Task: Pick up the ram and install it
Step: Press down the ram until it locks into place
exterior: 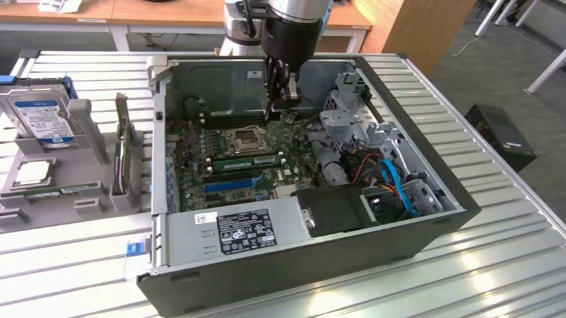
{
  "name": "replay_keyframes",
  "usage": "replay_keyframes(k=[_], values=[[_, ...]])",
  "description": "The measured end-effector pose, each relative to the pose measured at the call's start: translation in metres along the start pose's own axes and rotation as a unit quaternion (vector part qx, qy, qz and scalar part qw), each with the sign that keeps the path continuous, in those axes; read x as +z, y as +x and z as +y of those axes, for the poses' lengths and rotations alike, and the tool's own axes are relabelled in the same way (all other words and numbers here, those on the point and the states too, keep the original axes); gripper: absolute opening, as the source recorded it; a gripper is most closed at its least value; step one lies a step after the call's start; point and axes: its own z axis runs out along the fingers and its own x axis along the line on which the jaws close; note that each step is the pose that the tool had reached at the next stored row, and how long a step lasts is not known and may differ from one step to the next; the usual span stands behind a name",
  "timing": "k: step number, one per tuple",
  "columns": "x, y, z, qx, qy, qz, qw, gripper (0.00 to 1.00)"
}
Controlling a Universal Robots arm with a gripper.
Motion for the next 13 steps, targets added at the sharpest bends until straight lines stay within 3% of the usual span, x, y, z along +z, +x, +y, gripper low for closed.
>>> replay_keyframes(k=[13], values=[[-0.0010,0.000,-0.0232,0.000,0.0000,0.0000,1.0000,0.10]])
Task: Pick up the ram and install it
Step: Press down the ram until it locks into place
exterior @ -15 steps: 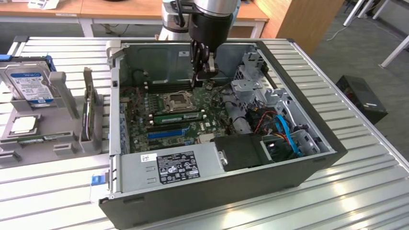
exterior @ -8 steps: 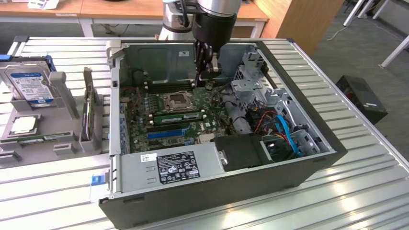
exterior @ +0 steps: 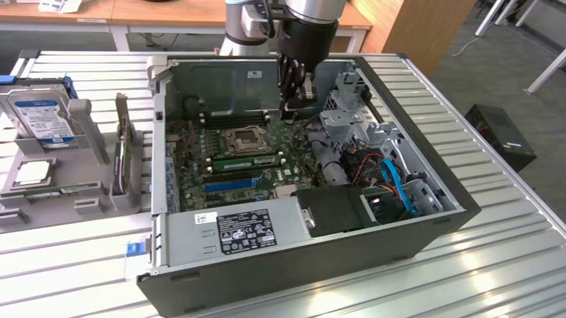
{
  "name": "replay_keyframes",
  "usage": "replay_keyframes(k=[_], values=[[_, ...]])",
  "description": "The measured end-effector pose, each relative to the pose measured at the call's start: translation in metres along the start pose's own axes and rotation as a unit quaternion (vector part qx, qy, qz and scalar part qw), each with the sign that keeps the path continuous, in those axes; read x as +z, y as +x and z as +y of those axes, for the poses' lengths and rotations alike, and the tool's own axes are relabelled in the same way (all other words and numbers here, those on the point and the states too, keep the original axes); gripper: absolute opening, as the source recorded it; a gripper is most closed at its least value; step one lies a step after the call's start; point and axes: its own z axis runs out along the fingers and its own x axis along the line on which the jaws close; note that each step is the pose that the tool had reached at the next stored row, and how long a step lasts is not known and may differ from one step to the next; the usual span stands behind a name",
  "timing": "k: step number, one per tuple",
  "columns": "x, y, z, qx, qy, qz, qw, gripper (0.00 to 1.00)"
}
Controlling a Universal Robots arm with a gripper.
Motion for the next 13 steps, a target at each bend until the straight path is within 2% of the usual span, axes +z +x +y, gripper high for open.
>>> replay_keyframes(k=[13], values=[[0.0032,0.0000,-0.0008,0.000,0.0000,0.0000,1.0000,0.10]])
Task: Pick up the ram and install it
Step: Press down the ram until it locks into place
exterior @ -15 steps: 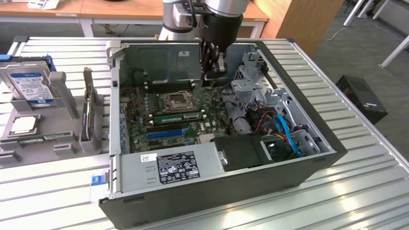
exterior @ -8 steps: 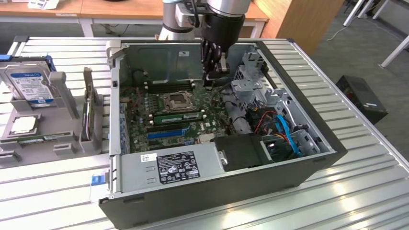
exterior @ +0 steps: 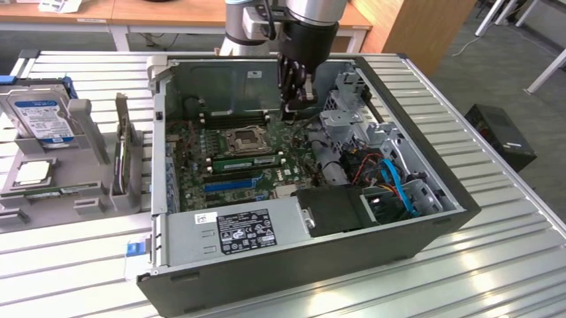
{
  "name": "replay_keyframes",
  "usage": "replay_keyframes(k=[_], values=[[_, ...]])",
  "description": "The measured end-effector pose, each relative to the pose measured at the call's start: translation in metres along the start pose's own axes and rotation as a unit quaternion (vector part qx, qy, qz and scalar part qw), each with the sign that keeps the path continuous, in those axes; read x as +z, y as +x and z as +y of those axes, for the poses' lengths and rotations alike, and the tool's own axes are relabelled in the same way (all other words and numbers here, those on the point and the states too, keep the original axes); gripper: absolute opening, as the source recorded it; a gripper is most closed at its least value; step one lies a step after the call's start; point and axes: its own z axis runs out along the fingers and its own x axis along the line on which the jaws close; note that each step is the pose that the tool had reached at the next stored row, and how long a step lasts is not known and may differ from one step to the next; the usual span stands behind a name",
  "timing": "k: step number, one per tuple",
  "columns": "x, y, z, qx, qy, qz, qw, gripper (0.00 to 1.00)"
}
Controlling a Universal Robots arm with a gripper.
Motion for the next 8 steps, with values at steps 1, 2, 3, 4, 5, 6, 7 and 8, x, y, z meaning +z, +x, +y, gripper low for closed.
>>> replay_keyframes(k=[1,2,3,4,5,6,7,8], values=[[0.0010,0.0000,-0.0001,0.000,0.0000,0.0000,1.0000,0.10],[0.0019,0.0000,-0.0001,0.000,0.0000,0.0000,1.0000,0.10],[0.0027,0.0000,-0.0001,0.000,0.0000,0.0000,1.0000,0.10],[0.0035,0.0000,-0.0001,0.000,0.0000,0.0000,1.0000,0.10],[0.0042,0.0000,-0.0002,0.000,0.0000,0.0000,1.0000,0.10],[0.0048,0.0000,-0.0002,0.000,0.0000,0.0000,1.0000,0.10],[0.0053,0.0000,-0.0002,0.000,0.0000,0.0000,1.0000,0.10],[0.0059,0.0000,-0.0003,0.000,0.0000,0.0000,1.0000,0.10]])
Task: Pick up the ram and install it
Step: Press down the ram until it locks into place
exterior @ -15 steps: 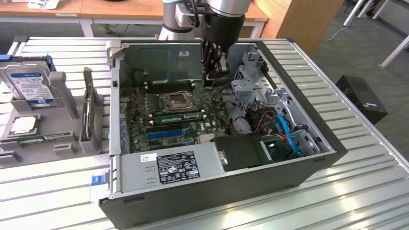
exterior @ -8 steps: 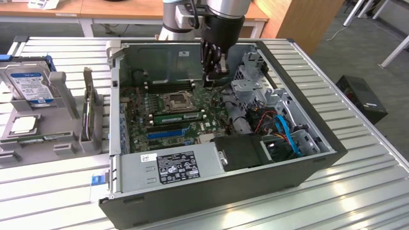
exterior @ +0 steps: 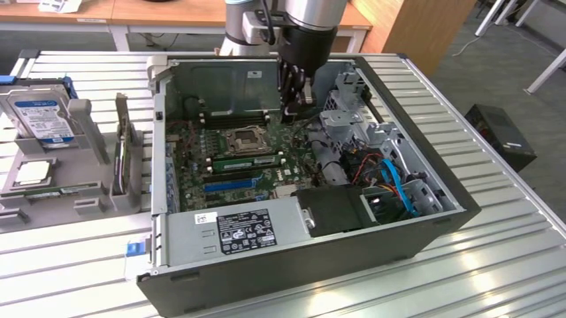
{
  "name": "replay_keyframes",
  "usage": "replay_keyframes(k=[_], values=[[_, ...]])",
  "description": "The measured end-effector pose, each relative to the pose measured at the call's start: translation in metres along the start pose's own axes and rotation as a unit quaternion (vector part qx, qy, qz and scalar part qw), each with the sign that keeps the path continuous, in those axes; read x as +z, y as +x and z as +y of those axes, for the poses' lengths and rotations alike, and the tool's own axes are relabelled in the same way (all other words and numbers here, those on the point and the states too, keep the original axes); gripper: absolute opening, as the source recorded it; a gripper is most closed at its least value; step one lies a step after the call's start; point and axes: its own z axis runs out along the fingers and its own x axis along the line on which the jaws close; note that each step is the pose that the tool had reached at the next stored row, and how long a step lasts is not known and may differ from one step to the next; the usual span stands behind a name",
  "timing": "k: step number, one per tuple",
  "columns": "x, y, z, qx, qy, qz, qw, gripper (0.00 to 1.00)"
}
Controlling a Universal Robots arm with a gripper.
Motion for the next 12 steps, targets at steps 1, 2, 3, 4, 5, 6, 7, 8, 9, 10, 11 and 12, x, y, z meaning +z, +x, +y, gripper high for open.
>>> replay_keyframes(k=[1,2,3,4,5,6,7,8,9,10,11,12], values=[[0.0005,0.0000,0.0000,0.000,0.0000,0.0000,1.0000,0.10],[0.0009,0.0000,0.0000,0.000,0.0000,0.0001,1.0000,0.10],[0.0013,0.0000,-0.0001,0.000,0.0000,0.0001,1.0000,0.10],[0.0018,0.0000,-0.0001,0.000,0.0000,0.0000,1.0000,0.10],[0.0023,0.0000,-0.0001,0.000,0.0000,0.0000,1.0000,0.10],[0.0027,0.0000,-0.0001,0.000,0.0000,0.0000,1.0000,0.10],[0.0031,0.0000,-0.0001,0.000,0.0000,0.0000,1.0000,0.10],[0.0036,0.0000,-0.0001,0.000,0.0000,0.0000,1.0000,0.10],[0.0040,0.0000,-0.0001,0.000,0.0000,0.0000,1.0000,0.10],[0.0045,0.0000,-0.0002,0.000,0.0000,0.0000,1.0000,0.10],[0.0050,0.0000,-0.0002,0.000,0.0000,0.0000,1.0000,0.10],[0.0056,0.0000,-0.0002,0.000,0.0000,0.0000,1.0000,0.10]])
